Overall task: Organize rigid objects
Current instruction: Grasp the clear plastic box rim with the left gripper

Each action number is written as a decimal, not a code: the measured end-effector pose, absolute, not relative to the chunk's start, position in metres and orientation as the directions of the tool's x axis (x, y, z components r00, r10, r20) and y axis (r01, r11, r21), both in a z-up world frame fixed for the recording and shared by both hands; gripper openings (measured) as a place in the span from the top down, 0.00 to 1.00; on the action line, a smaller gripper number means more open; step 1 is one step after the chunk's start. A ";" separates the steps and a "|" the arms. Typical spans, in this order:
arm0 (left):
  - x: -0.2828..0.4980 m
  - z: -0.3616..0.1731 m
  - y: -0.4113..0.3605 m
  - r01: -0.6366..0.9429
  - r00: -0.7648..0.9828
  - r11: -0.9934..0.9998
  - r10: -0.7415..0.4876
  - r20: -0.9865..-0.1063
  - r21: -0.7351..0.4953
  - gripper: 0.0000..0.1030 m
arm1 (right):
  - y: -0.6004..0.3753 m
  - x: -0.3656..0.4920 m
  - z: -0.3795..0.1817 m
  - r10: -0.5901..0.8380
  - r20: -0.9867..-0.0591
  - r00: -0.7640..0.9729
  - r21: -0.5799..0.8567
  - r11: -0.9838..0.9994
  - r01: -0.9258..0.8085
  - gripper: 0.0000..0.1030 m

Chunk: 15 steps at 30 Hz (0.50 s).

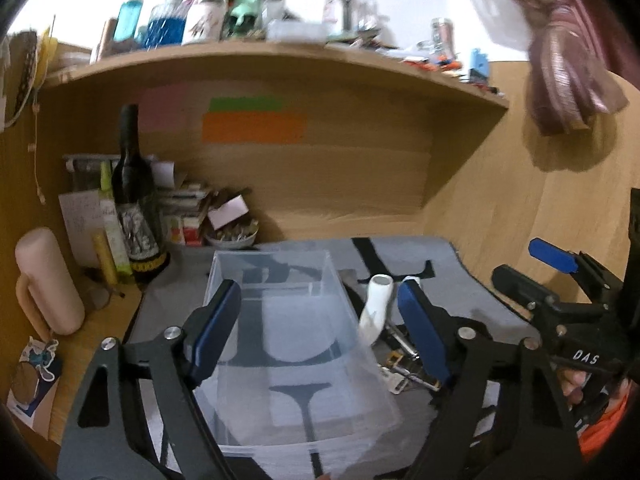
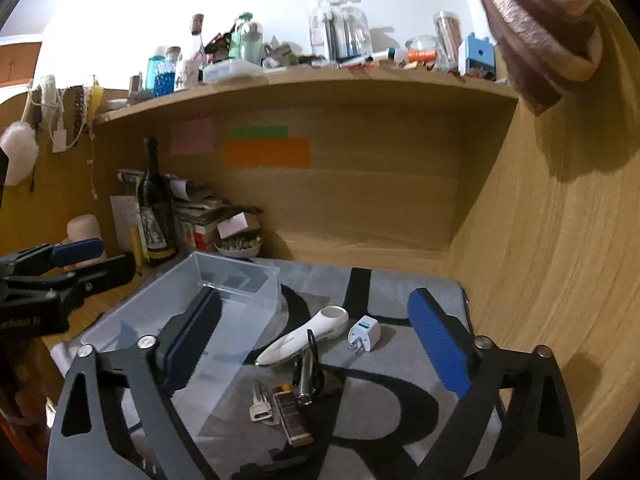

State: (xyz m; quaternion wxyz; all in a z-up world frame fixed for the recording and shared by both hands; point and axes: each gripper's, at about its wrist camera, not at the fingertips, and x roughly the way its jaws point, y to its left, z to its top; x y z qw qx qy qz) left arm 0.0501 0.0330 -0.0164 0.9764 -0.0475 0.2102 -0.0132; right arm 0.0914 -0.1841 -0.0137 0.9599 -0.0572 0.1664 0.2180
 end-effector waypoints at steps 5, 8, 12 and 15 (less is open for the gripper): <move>0.075 -0.025 0.063 -0.013 0.866 0.994 -0.044 -0.498 -0.110 0.39 | -0.183 0.111 -0.016 0.383 -0.393 0.836 -0.031 0.903 -0.429 0.25; 0.091 -0.033 0.077 -0.038 0.829 0.995 -0.023 -0.559 -0.097 0.47 | -0.182 0.124 -0.020 0.368 -0.428 0.826 -0.027 0.908 -0.418 0.28; 0.115 -0.054 0.103 -0.081 0.747 0.992 -0.005 -0.664 -0.099 0.60 | -0.178 0.141 -0.028 0.363 -0.484 0.797 -0.017 0.906 -0.423 0.36; 0.125 -0.068 0.118 -0.118 0.696 0.988 0.011 -0.718 -0.099 0.65 | -0.177 0.157 -0.038 0.350 -0.532 0.771 -0.009 0.908 -0.419 0.37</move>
